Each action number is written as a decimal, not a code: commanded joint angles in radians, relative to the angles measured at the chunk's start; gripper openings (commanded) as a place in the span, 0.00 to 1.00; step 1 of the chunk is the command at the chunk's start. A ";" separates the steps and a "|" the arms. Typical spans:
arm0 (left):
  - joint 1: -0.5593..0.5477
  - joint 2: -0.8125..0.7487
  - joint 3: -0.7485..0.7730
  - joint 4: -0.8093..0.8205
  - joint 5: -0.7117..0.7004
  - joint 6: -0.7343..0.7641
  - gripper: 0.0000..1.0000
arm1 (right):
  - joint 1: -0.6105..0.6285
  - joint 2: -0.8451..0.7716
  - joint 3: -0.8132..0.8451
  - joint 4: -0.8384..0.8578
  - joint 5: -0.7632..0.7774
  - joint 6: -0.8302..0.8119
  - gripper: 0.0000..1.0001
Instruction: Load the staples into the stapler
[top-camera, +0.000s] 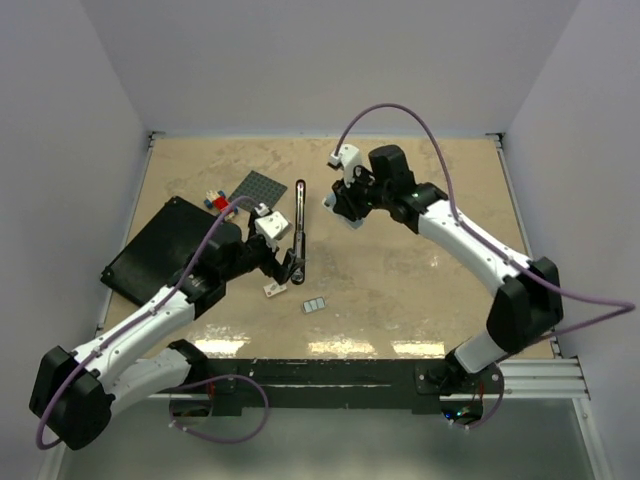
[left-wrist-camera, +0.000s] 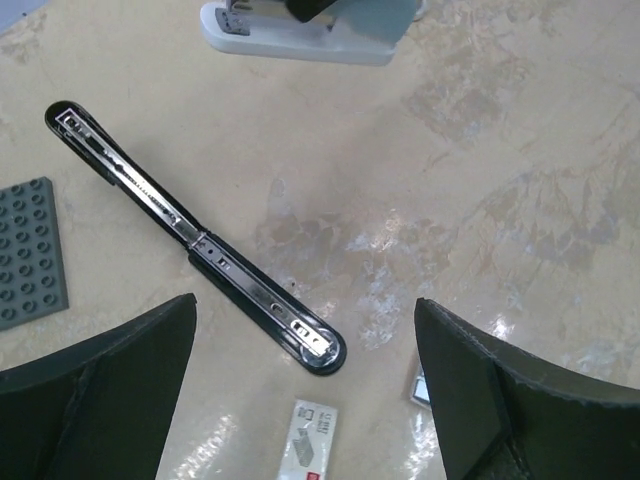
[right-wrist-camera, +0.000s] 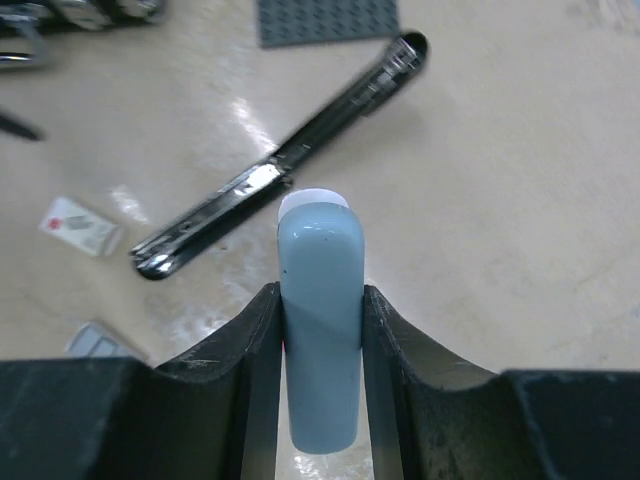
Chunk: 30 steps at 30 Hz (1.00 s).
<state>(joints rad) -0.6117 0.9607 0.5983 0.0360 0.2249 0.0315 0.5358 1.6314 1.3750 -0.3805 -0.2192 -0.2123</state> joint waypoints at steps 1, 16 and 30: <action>0.064 0.013 0.069 0.031 0.232 0.200 0.95 | 0.004 -0.174 -0.112 0.086 -0.268 -0.102 0.00; 0.082 0.160 0.181 0.203 0.637 0.199 0.95 | 0.004 -0.426 -0.231 0.042 -0.591 -0.229 0.00; 0.035 0.243 0.248 0.297 0.699 0.074 0.77 | 0.013 -0.444 -0.229 0.005 -0.611 -0.252 0.00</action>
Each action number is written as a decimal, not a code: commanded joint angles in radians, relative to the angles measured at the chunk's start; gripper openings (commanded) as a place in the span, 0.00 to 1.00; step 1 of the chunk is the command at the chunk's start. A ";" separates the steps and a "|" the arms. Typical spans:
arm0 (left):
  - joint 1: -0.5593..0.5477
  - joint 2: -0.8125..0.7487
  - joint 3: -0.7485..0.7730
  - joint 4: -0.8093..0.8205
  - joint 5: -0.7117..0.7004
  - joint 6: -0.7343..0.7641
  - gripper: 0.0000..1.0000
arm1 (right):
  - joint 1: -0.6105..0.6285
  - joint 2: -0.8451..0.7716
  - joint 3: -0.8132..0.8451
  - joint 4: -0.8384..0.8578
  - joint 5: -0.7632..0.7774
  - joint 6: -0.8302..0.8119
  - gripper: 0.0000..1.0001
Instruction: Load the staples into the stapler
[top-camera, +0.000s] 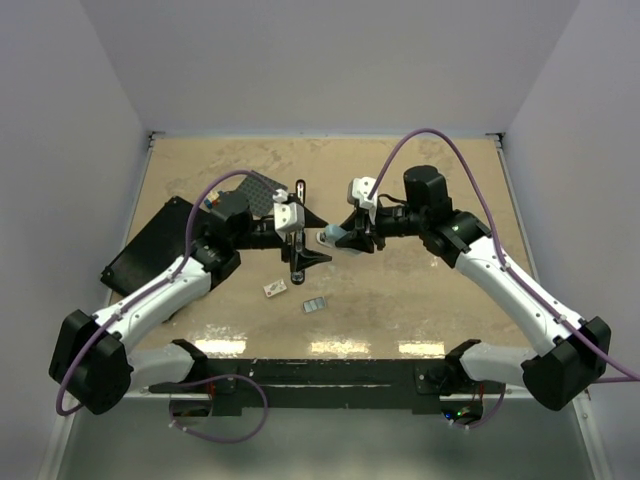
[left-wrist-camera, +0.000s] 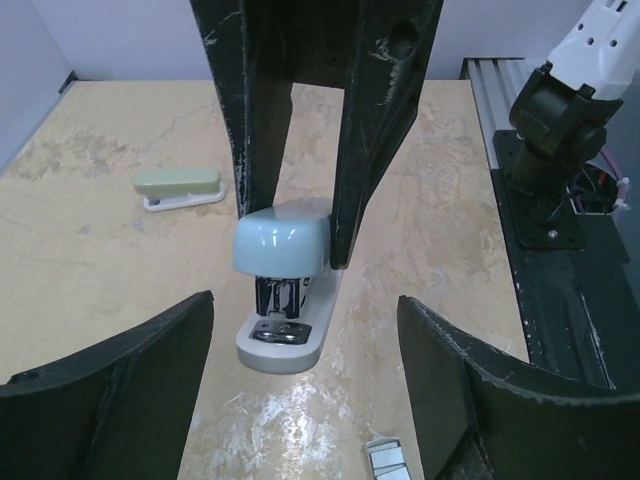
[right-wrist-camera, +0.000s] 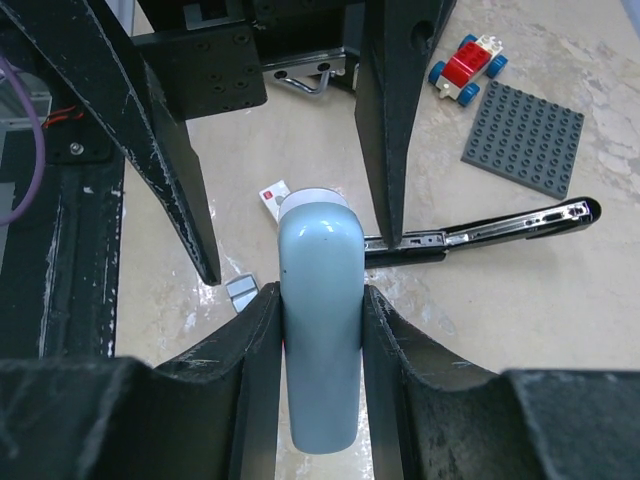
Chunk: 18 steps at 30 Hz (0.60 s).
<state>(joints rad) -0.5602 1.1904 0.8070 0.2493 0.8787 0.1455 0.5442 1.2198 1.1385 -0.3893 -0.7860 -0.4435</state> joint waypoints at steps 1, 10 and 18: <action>-0.018 0.018 0.041 0.082 0.042 -0.046 0.75 | 0.008 -0.034 0.007 0.015 -0.047 -0.021 0.00; -0.024 0.020 0.044 0.031 0.017 -0.035 0.25 | 0.007 -0.043 0.010 0.020 -0.079 -0.018 0.00; -0.030 0.003 0.063 -0.008 -0.023 -0.011 0.00 | 0.008 -0.042 0.024 0.059 -0.110 0.025 0.44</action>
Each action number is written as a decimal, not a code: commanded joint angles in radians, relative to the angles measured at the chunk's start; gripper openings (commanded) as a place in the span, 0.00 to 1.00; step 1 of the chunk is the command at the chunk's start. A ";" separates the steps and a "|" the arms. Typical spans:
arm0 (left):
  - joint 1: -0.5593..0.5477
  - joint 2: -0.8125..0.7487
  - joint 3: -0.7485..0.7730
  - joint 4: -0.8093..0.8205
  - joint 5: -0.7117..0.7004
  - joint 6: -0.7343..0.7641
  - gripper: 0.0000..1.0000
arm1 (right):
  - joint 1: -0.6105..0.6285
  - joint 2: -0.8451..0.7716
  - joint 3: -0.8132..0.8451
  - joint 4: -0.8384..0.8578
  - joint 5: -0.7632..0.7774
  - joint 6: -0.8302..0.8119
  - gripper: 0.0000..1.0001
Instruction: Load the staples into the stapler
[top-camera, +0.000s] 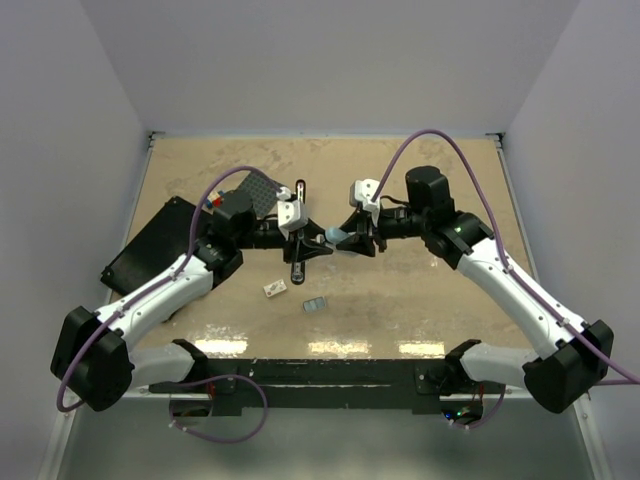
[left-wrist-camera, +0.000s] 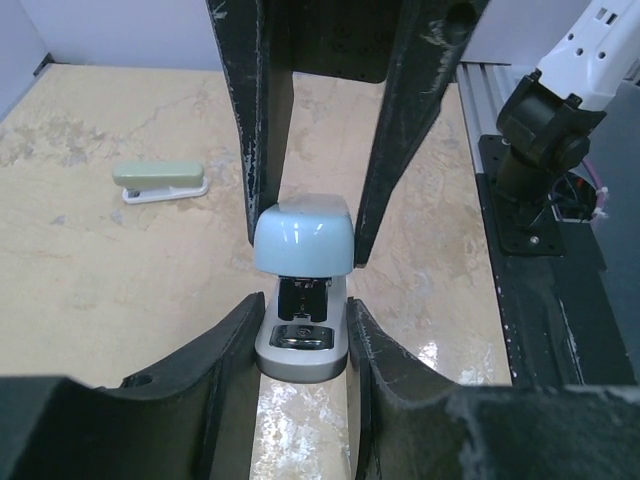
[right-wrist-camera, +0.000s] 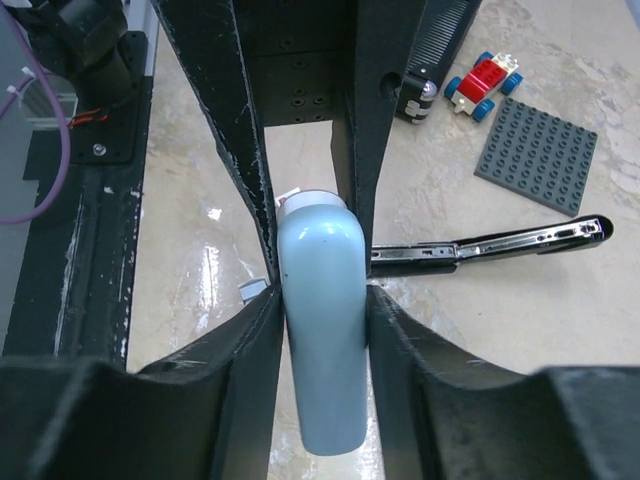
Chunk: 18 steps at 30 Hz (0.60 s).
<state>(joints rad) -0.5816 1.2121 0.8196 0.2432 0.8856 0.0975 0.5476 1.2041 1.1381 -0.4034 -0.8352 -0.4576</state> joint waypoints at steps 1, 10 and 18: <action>-0.011 -0.019 0.052 -0.008 -0.030 0.041 0.00 | 0.005 -0.023 0.029 0.069 -0.065 0.039 0.47; -0.009 -0.020 0.066 -0.033 -0.046 0.041 0.00 | 0.025 0.018 0.066 0.058 -0.079 0.036 0.59; -0.011 -0.025 0.078 -0.061 -0.042 0.056 0.00 | 0.041 0.051 0.087 0.049 -0.061 0.034 0.52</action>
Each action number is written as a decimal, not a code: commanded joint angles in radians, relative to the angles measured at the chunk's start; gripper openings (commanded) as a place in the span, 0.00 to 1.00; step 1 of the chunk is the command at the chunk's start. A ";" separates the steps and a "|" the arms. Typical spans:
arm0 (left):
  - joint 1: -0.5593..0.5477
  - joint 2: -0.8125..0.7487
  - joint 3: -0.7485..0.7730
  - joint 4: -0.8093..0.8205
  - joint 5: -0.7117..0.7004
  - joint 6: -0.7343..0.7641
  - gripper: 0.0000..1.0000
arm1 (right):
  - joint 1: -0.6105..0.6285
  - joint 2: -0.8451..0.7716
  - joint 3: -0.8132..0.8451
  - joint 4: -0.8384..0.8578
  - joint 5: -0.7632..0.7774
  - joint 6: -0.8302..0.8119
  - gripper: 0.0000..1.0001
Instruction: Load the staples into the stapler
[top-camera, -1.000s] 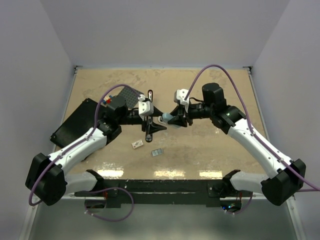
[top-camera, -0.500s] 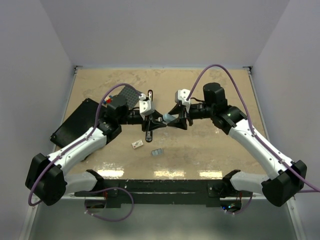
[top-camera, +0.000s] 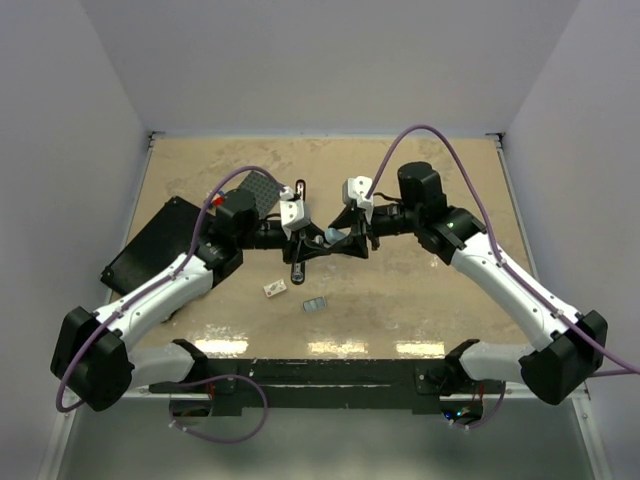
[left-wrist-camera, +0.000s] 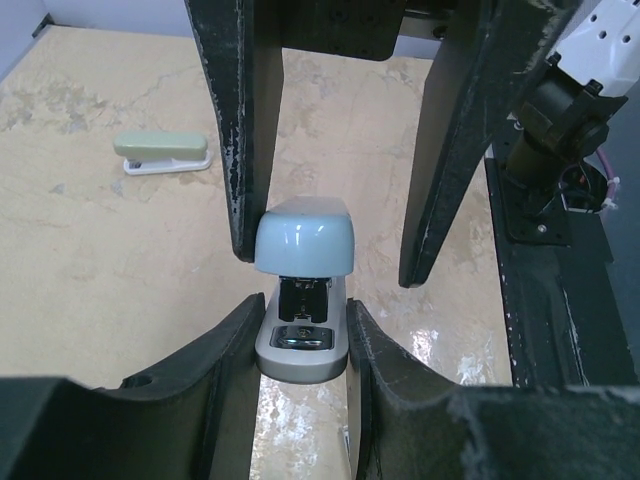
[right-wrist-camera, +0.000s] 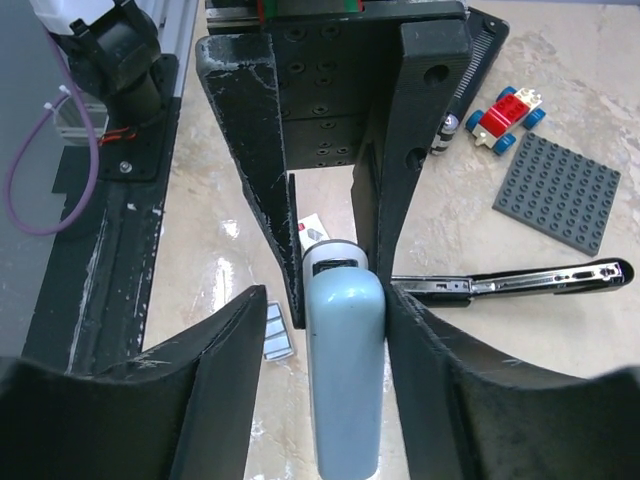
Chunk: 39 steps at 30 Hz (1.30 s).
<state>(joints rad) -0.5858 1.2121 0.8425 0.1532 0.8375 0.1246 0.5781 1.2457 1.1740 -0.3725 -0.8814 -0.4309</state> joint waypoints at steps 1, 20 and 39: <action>-0.006 -0.025 0.055 0.028 0.003 0.029 0.00 | 0.012 0.012 0.053 0.018 -0.005 0.007 0.49; 0.199 -0.316 -0.351 0.540 -0.198 -0.430 0.00 | -0.271 -0.301 -0.234 0.808 -0.177 0.590 0.00; 0.199 -0.373 -0.637 0.854 -0.296 -0.722 0.66 | -0.296 -0.284 -0.252 1.261 -0.100 0.886 0.00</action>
<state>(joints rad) -0.4152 0.8803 0.1909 1.1469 0.6201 -0.6960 0.3164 1.0264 0.7933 0.8059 -1.0294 0.5728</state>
